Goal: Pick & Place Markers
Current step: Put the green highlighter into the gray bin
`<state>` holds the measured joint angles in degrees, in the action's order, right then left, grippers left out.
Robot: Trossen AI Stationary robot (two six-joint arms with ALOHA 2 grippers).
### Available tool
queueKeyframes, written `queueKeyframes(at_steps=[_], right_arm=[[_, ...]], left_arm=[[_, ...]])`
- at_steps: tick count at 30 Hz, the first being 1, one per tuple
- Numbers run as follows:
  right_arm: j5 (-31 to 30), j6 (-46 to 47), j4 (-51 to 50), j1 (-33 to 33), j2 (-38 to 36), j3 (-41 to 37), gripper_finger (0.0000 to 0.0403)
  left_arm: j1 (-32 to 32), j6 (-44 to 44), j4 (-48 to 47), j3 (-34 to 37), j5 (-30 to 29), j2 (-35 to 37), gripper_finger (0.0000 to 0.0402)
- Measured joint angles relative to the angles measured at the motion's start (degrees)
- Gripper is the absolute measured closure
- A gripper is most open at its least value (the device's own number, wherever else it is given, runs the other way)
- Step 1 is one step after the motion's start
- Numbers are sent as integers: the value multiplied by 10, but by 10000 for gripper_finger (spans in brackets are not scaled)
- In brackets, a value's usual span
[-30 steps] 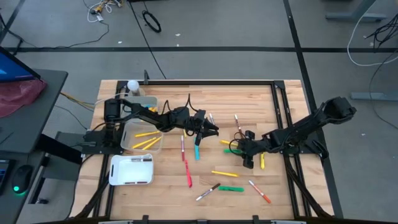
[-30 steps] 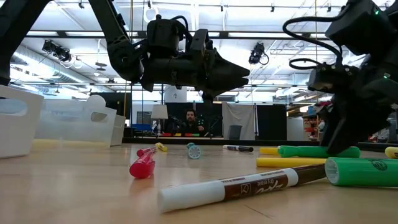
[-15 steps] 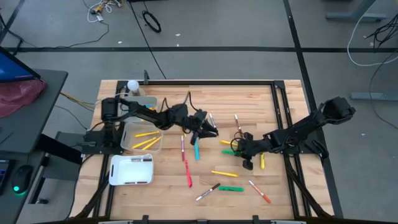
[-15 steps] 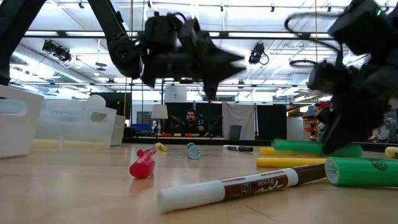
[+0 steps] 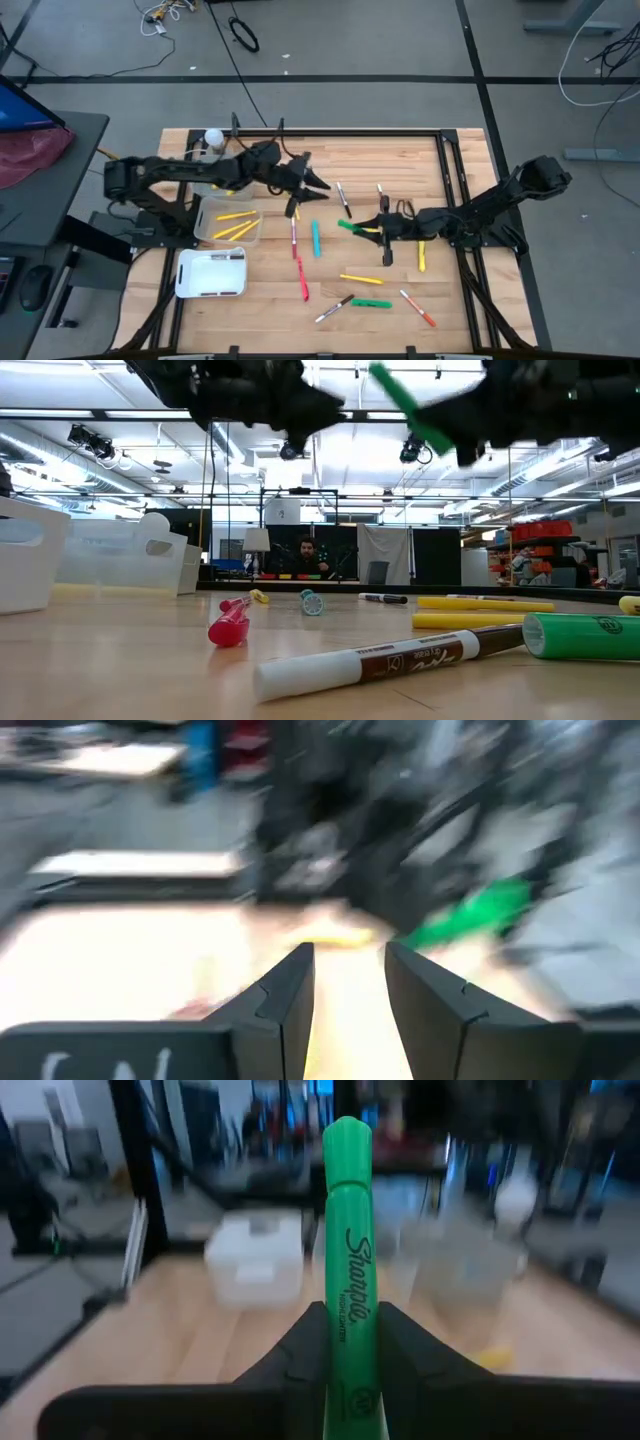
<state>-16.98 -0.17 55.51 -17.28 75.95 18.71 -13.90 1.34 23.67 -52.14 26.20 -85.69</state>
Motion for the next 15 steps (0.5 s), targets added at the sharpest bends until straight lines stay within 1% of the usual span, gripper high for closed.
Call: queueKeyframes(at_steps=[2, 3, 5, 6, 9, 11, 13, 15], right_arm=[[0, -36, 45, 4, 0, 0, 347], [0, -52, 64, 5, 0, 0, 347], [0, -71, 93, 12, 0, 1, 347], [0, -75, 100, 15, 0, 2, 347], [0, -78, 103, 25, 0, 9, 346], [0, -77, 102, 31, 0, 15, 346], [0, -78, 100, 35, 0, 21, 346], [1, -78, 100, 43, 0, 30, 346]], left_arm=[[4, -36, -53, 0, -59, 15, 271], [5, -45, -66, 0, -73, 16, 271], [9, -56, -66, 4, -78, 17, 271], [11, -64, -46, 13, -74, 17, 271], [18, -60, 66, 79, -73, 17, 271], [21, -31, 177, 136, -88, 16, 271], [20, -12, 282, 186, -126, 17, 271], [20, 4, 337, 224, -164, 17, 271]])
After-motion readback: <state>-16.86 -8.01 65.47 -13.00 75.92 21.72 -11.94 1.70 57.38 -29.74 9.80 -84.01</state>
